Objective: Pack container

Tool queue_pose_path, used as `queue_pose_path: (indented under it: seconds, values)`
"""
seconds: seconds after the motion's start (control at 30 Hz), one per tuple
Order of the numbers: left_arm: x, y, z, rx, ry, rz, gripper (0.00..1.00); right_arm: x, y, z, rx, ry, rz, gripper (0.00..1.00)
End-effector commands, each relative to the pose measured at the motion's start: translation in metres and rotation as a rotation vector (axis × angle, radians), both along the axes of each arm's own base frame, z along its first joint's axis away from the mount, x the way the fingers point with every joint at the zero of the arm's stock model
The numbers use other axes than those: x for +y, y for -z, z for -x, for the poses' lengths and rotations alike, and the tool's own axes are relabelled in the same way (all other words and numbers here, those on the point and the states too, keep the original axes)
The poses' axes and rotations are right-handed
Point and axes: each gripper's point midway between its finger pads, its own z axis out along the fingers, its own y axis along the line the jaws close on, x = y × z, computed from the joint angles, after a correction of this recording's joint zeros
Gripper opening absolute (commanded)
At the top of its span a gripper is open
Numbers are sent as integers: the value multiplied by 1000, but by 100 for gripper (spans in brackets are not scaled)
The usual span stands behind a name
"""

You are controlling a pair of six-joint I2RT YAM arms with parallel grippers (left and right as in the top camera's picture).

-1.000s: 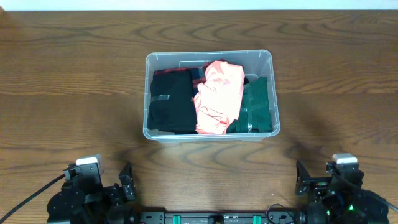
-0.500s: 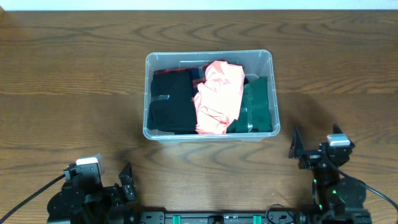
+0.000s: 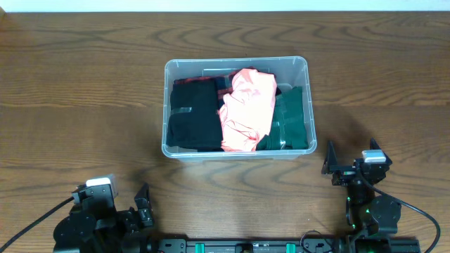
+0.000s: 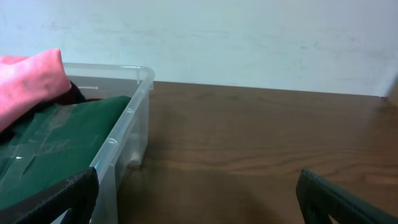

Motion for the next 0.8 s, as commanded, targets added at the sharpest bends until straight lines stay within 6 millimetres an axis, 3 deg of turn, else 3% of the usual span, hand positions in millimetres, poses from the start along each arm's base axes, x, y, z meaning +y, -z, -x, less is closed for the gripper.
queue_pose_path:
  seconds: [0.0,0.67,0.77]
  values:
    - [0,0,0,-1,4,-9,98,0,1,0,0,3,-2,99]
    - [-5,0,0,-2,45,-11,98,0,1,0,0,3,-2,99]
    - [-5,9,-4,14,45,-10,98,0,1,0,0,3,-2,99]
